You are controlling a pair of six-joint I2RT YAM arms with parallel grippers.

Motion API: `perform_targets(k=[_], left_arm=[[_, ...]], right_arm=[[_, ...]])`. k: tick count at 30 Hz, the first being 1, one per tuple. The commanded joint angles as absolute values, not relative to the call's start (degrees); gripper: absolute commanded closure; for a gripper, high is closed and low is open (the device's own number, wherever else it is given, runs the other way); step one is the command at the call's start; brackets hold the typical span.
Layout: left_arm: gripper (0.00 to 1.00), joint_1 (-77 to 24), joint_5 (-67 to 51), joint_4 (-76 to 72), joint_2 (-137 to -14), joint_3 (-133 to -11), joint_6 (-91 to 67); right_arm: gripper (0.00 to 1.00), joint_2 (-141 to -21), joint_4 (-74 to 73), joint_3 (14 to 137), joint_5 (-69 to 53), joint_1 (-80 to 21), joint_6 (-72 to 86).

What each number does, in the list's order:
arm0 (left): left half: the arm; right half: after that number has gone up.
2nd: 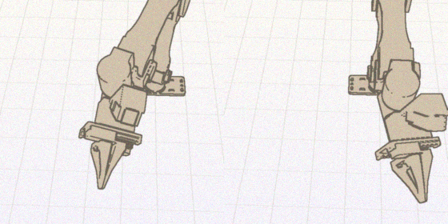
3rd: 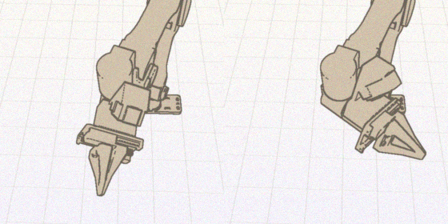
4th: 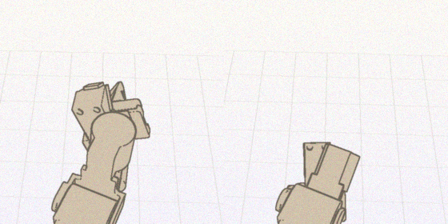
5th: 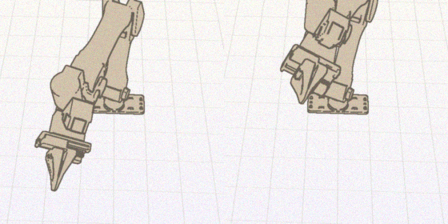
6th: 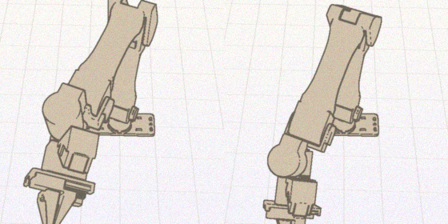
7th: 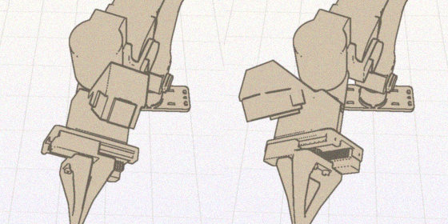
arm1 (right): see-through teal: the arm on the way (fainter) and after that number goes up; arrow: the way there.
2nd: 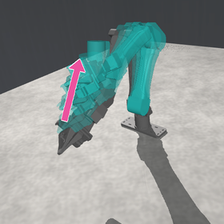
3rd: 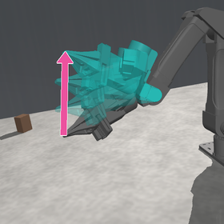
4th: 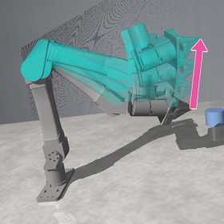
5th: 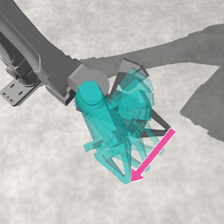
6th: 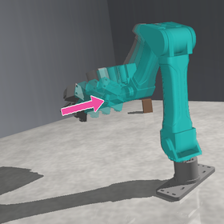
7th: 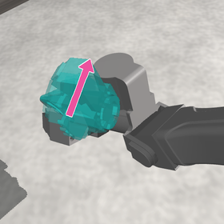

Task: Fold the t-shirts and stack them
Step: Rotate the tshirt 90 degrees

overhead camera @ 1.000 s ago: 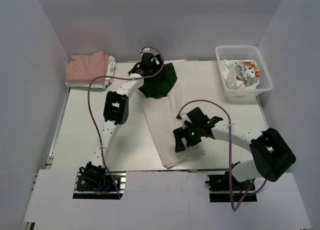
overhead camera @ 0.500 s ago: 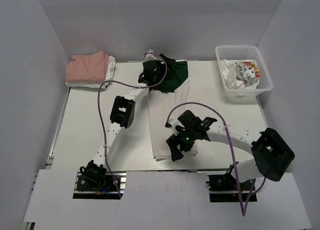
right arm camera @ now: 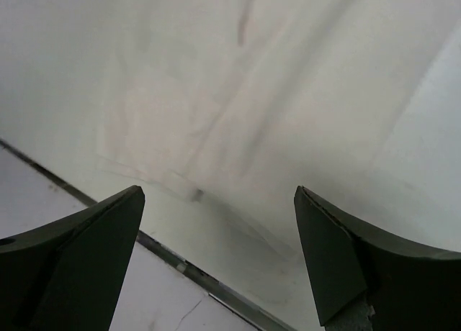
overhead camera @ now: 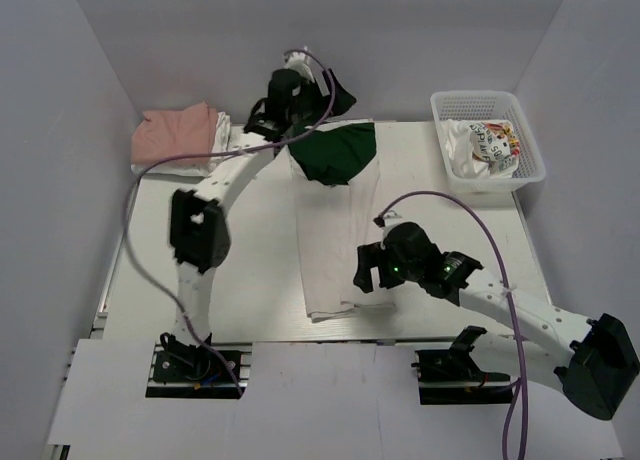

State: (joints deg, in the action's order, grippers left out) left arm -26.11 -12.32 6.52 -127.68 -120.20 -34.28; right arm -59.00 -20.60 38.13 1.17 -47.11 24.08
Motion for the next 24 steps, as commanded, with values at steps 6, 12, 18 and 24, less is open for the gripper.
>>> perform_targets(k=[6,12,18,24], left_arm=[[0.0,-31.02,-12.21,13.54,-75.74,-67.78,-35.76],[0.0,-38.03,-21.61,17.05,-63.9,-42.3,-43.68],[0.0,-48.93,-24.87,20.21,-69.33,-35.85,-46.49],[0.08,-52.56,-19.08,25.12,-77.07,-41.3,-43.51]], right_arm=[[0.1,-53.8,-29.7,35.25,12.37,-46.14,38.23],[0.1,-48.7,-31.64,32.7,11.18,-45.53,39.64],[0.1,-49.74,-32.35,31.47,8.01,-44.65,39.46],[0.1,-52.38,-30.23,29.8,3.61,-44.12,38.85]])
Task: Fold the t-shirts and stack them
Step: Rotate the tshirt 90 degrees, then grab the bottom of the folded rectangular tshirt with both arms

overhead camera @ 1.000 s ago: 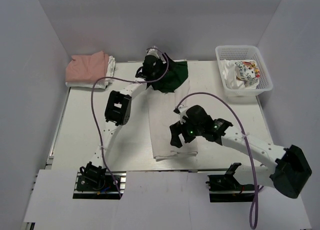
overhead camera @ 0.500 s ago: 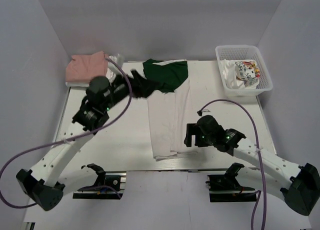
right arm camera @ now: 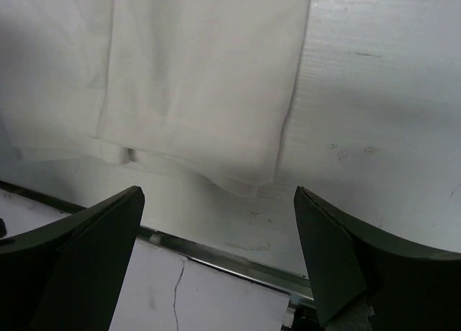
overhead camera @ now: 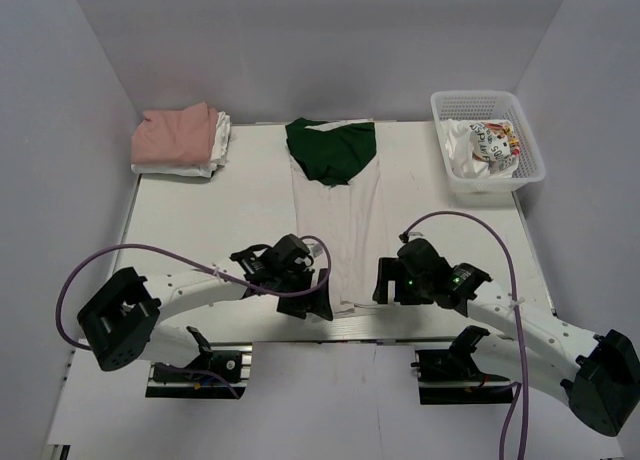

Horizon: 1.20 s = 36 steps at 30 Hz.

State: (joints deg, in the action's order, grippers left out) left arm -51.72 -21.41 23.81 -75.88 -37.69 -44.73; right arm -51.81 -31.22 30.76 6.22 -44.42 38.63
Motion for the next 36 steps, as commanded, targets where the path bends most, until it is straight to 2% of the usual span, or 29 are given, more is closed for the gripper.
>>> perform_targets(k=[1,3,5,7,15,19,20,21,22,23,24,25,26,27,28,32,36], left_arm=[[0.14,-53.08,-17.59,25.83,-78.04,-42.0,-42.98],[0.26,-53.7,-15.13,28.2,-80.75,-43.24,-42.2],[0.32,-53.7,-12.93,30.05,-81.91,-44.47,-41.67],[0.32,-54.22,-8.01,34.25,-83.14,-45.43,-41.66],[0.35,-55.99,-7.47,34.28,-86.74,-45.97,-40.87],[0.48,-56.6,-8.0,30.33,-89.56,-45.26,-40.87],[0.55,-56.6,-8.0,29.63,-89.56,-45.26,-40.87],[0.63,-56.6,-7.48,29.62,-90.26,-45.26,-40.87],[0.7,-56.6,-6.95,29.62,-90.26,-45.26,-41.48],[0.85,-56.6,-6.07,29.62,-90.26,-45.26,-41.48],[0.93,-56.6,-5.37,29.62,-90.26,-45.87,-41.48],[1.0,-56.6,-3.97,29.62,-90.26,-45.88,-41.48],[1.0,-56.6,-3.26,30.32,-90.26,-47.62,-41.48],[1.0,-56.6,-2.56,30.84,-90.26,-48.42,-41.48],[1.0,-56.6,-1.07,31.37,-89.74,-49.82,-41.48],[1.0,-55.99,1.41,32.51,-86.58,-51.85,-41.48],[1.0,-54.41,10.78,31.99,-85.33,-55.1,-42.01]], right_arm=[[0.1,-52.99,-30.41,29.62,3.34,-43.86,38.93],[0.1,-52.91,-30.59,29.01,3.08,-43.68,38.67],[0.1,-52.82,-30.76,28.65,2.9,-43.33,38.58],[0.1,-52.91,-30.5,28.04,2.38,-43.07,38.32],[0.16,-57.82,-27.16,26.72,-1.13,-41.66,37.44],[0.34,-61.08,-26.54,26.89,-2.64,-41.22,36.48],[0.38,-61.43,-26.72,26.89,-2.64,-40.96,36.3],[0.51,-61.96,-26.63,26.81,-2.64,-40.96,36.04],[0.56,-61.96,-26.11,26.98,-2.72,-40.78,36.04],[0.6,-61.96,-25.93,26.72,-2.72,-40.69,35.95],[0.68,-61.96,-25.49,26.72,-2.72,-40.69,35.43],[0.71,-61.96,-24.36,26.54,-2.46,-40.61,35.33],[0.74,-61.88,-24.26,26.72,-2.29,-40.69,34.98],[0.84,-62.31,-23.91,27.41,-0.89,-40.61,33.85],[0.98,-62.14,-23.12,27.94,-0.44,-40.52,33.05],[1.0,-62.58,-21.1,31.1,3.86,-40.34,31.82],[1.0,-65.82,-21.36,38.21,13.79,-39.99,30.33]])
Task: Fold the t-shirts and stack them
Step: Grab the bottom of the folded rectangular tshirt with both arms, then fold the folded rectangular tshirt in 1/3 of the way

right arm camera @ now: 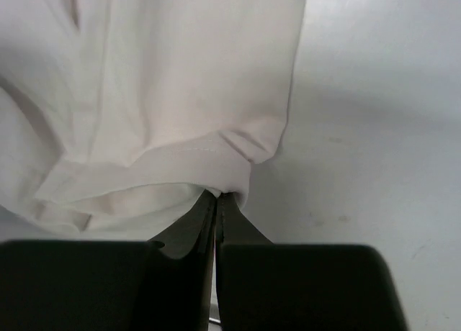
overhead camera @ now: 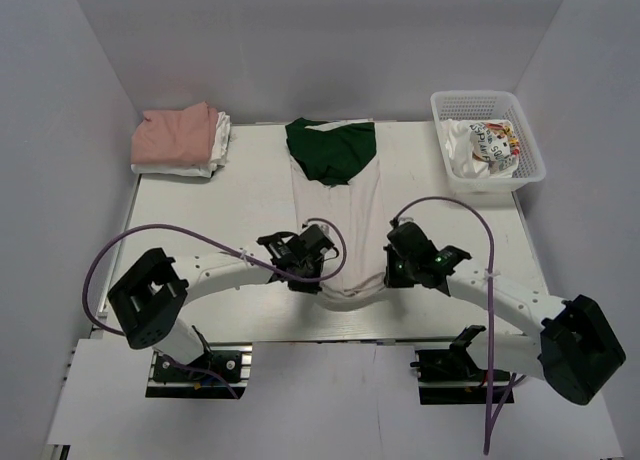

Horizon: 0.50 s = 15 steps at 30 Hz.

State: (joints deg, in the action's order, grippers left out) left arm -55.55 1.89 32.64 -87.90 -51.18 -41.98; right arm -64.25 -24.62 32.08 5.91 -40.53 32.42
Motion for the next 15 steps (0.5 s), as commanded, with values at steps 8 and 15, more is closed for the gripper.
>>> perform_targets(k=[8,15], left_arm=[[1.0,-48.17,18.55,32.44,-90.61,-66.09,-42.63],[1.0,-41.32,19.07,30.95,-97.38,-76.46,-37.54]], right_arm=[[1.0,-74.97,-18.74,50.09,21.97,-37.44,32.44],[1.0,-82.43,-13.27,63.88,26.28,-34.63,29.01]])
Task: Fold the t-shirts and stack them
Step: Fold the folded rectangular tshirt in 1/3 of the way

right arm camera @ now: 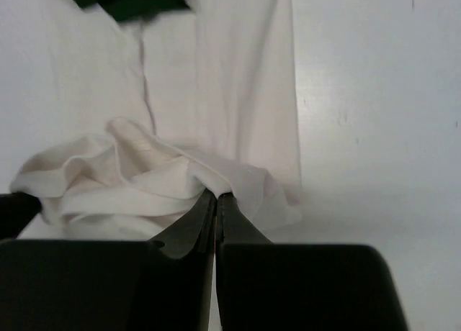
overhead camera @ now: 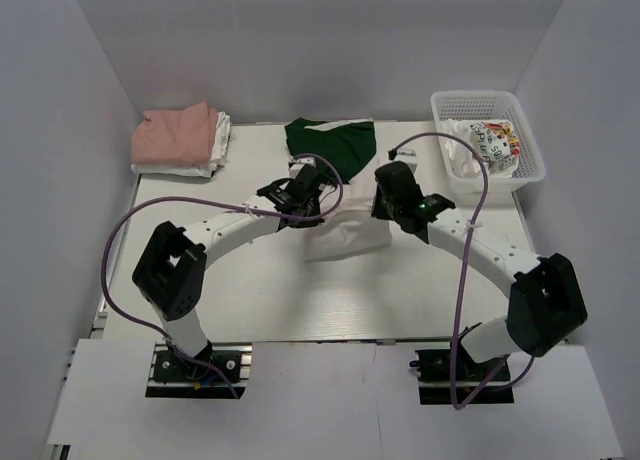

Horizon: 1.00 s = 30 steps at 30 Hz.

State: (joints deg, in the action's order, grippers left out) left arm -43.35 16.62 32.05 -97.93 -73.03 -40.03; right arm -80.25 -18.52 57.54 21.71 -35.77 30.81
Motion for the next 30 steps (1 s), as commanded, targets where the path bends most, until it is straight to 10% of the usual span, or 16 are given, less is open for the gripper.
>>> perform_targets(k=[1,30], left_arm=[[1.0,-40.61,19.07,30.15,-97.99,-77.07,-36.83],[1.0,-27.33,8.17,23.99,-120.67,-97.29,-27.6]], right_arm=[[1.0,-84.36,-12.92,63.9,26.19,-34.37,28.39],[0.91,-115.39,-5.98,87.27,22.42,-26.37,23.91]])
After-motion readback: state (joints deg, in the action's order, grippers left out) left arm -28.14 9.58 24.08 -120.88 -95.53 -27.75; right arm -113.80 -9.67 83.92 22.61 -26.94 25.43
